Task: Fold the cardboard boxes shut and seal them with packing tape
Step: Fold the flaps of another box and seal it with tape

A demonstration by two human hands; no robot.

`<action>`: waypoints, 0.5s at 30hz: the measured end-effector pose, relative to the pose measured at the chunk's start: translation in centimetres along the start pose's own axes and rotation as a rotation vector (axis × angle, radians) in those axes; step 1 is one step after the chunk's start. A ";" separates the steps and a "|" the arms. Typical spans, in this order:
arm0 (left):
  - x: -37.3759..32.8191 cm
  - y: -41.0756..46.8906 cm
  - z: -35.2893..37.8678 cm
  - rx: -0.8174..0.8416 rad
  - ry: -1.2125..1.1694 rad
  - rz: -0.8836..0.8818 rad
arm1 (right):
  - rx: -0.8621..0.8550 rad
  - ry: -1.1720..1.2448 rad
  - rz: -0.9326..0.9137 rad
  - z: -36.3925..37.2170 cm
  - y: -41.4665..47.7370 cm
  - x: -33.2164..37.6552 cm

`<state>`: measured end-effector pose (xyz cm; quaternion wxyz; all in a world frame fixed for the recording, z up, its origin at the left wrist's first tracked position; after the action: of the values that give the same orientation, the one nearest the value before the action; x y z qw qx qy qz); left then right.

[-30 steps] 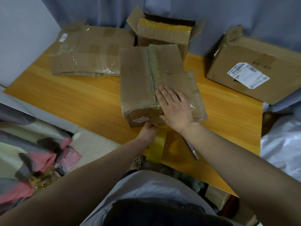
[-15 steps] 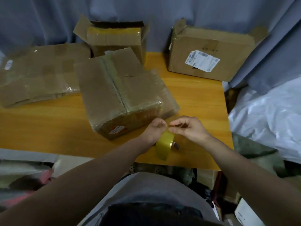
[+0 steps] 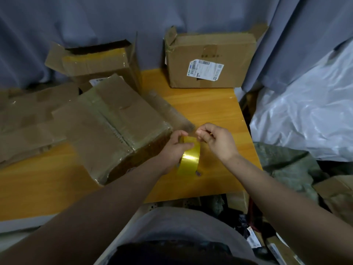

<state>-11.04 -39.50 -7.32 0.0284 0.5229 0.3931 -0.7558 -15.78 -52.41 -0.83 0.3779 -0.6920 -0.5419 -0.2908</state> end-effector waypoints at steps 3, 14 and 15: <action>-0.9 -0.2 0.4 -0.011 0.049 0.036 | -0.054 0.179 0.033 -0.5 -0.1 -0.9; -0.5 1.6 0.8 -0.017 0.067 -0.046 | 0.037 0.274 0.015 -1.6 0.4 -1.4; -0.4 1.7 0.9 -0.017 0.078 -0.047 | 0.038 0.275 0.019 -1.6 0.4 -1.5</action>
<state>-10.75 -41.40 -7.83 -0.0004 0.5425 0.4123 -0.7319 -15.74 -54.62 -1.22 0.4643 -0.6434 -0.4840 -0.3691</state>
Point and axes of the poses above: each hand's wrist, its own y-axis towards the middle knuckle, its own z-axis out of the palm, x = y × z, the point moved 7 cm from there along y, towards the middle knuckle, and after that the axes turned 15 degrees about x, right-handed, at the moved point
